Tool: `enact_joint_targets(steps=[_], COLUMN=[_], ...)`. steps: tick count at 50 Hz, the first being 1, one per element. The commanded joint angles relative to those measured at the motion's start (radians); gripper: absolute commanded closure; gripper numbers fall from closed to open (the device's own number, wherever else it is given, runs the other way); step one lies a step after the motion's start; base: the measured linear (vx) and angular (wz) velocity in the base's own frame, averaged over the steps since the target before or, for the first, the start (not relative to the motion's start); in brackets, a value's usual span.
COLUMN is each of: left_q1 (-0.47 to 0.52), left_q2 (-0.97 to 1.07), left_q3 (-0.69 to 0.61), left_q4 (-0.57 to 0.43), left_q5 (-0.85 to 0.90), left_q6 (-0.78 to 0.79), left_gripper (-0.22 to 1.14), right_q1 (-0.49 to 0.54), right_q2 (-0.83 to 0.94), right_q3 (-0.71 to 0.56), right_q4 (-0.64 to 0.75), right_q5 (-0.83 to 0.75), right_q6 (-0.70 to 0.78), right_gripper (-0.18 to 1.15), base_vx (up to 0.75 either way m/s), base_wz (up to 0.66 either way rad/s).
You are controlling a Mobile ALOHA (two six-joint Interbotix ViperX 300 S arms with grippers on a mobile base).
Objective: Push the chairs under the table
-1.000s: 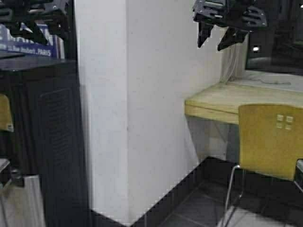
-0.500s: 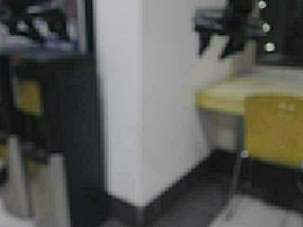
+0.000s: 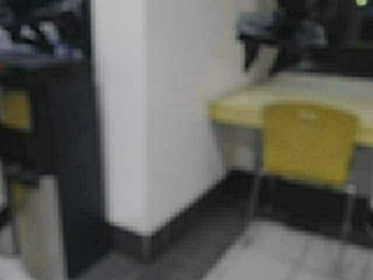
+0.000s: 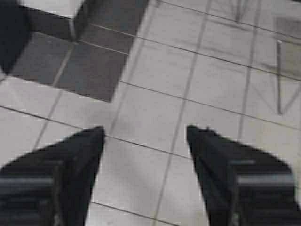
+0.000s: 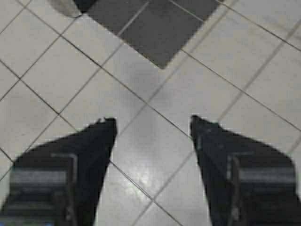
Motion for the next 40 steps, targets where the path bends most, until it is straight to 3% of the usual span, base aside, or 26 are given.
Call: enact_joint_targets(steps=[1,40], left_q1=[-0.002,-0.002], left_q2=[-0.003,-0.017], left_q3=[-0.021,-0.029], left_q4=[0.003,-0.008], left_q5=[-0.005,0.041], left_q6=[-0.003,-0.023], left_gripper=[0.02,0.02], right_q1=[0.000,0.008], right_q2=[-0.064,-0.227], right_q3=[-0.014,0.002], right_q4=[0.000,-0.029], right_q5=[0.011,0.035], right_q6=[-0.002,-0.002], right_gripper=[0.11,0.11], base_vx=[-0.21,-0.19], base_wz=[-0.40,-0.55])
